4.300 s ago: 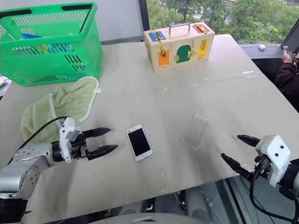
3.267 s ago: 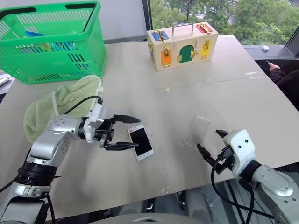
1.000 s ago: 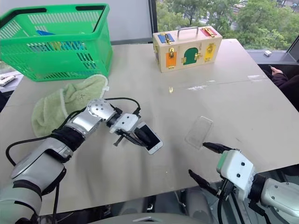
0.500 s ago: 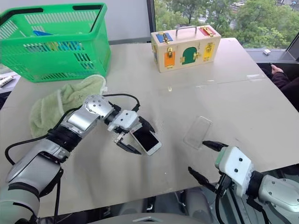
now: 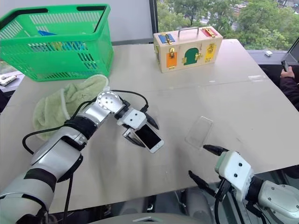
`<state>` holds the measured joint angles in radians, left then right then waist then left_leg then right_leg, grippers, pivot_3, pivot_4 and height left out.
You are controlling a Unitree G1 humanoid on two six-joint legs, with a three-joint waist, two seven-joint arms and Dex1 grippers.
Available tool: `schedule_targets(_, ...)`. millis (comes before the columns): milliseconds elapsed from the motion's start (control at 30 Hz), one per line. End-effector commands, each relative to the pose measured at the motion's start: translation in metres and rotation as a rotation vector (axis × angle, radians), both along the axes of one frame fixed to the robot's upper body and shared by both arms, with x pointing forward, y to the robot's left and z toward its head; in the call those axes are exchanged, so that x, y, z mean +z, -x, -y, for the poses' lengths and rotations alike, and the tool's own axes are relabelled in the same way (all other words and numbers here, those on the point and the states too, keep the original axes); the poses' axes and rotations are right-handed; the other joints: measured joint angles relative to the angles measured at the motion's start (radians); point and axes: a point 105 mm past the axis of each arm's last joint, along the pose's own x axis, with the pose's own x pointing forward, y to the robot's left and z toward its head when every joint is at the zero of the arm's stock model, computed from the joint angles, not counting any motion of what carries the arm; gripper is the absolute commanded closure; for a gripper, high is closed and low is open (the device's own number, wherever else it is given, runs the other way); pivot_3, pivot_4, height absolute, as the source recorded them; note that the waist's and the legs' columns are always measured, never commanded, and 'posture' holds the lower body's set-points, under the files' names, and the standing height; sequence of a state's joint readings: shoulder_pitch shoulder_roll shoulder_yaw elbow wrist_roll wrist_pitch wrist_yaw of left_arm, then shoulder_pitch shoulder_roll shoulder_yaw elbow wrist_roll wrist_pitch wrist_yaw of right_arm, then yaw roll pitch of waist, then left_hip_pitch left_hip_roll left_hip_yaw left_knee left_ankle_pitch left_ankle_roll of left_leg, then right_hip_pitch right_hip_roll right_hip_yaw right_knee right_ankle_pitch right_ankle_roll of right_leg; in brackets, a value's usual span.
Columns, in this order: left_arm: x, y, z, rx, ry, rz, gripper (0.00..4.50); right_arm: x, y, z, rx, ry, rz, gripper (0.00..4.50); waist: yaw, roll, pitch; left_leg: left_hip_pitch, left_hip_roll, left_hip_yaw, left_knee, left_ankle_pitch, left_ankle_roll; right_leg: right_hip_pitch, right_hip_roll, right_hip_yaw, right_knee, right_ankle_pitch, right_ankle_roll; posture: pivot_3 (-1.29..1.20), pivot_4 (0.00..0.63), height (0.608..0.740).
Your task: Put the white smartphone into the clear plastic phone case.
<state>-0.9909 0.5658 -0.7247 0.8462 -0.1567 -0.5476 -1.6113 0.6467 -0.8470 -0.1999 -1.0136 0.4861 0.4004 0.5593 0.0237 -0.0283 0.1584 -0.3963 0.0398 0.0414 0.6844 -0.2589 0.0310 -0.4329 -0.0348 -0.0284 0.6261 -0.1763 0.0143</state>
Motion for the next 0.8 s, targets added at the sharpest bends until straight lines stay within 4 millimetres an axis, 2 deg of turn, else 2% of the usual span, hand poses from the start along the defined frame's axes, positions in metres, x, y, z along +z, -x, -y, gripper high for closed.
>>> schedule_targets(33,-0.018,0.01,-0.013,-0.005,-0.103,-0.06,0.27,0.008,0.003,-0.008,0.023,-0.016,0.046,0.0,-0.006,0.001,-0.001,0.0,0.0,-0.001,0.0,0.0,0.0,0.0,0.0,0.0,0.0,0.0,0.0,0.0,0.15,0.74)
schedule_targets(100,-0.017,0.013,-0.014,0.003,-0.098,-0.086,0.84,0.007,0.004,-0.008,0.023,-0.018,0.046,0.0,-0.01,0.004,-0.003,0.0,0.0,-0.002,0.0,0.0,0.0,0.0,0.0,0.001,0.0,0.0,0.0,0.0,0.15,0.74)
schedule_targets(133,-0.015,0.015,-0.014,0.014,-0.092,-0.103,1.37,0.007,0.004,-0.009,0.023,-0.019,0.045,0.0,-0.011,0.004,-0.003,0.001,0.0,-0.002,0.0,0.0,0.0,0.0,0.0,0.001,0.0,0.0,0.0,0.0,0.15,0.74)
schedule_targets(167,-0.013,0.015,-0.014,0.028,-0.083,-0.117,1.64,0.007,0.004,-0.009,0.022,-0.019,0.045,0.0,-0.011,0.004,-0.003,0.001,0.0,-0.002,0.0,0.0,0.0,0.0,0.0,0.001,0.0,0.0,0.0,0.0,0.15,0.74)
schedule_targets(433,0.037,0.021,-0.003,0.184,0.137,-0.24,1.63,0.007,-0.001,-0.008,-0.007,-0.031,0.044,0.0,-0.009,0.002,-0.001,-0.007,0.0,-0.001,-0.001,-0.001,0.0,-0.008,0.002,0.001,0.0,0.0,0.0,0.0,0.15,0.74)
schedule_targets(533,0.049,0.017,0.013,0.273,0.234,-0.215,1.63,0.005,-0.009,-0.005,-0.054,-0.027,0.042,0.0,-0.006,0.002,-0.001,-0.013,-0.001,-0.001,0.0,0.0,0.0,-0.012,0.002,0.0,0.0,0.0,0.0,0.0,0.15,0.74)
schedule_targets(633,0.05,0.004,0.031,0.372,0.27,-0.141,1.63,0.0,-0.019,0.002,-0.117,-0.021,0.027,0.0,-0.001,0.002,-0.001,-0.017,-0.001,-0.001,0.003,0.0,0.001,-0.014,0.002,0.0,0.001,0.0,0.0,0.0,0.15,0.74)
schedule_targets(800,0.033,-0.03,0.063,0.533,0.229,0.005,1.63,-0.004,-0.039,0.016,-0.25,-0.014,0.026,0.0,0.005,0.001,-0.001,-0.017,-0.004,0.001,0.004,0.0,0.001,-0.013,0.003,0.002,0.0,0.0,0.001,0.0,0.15,0.74)
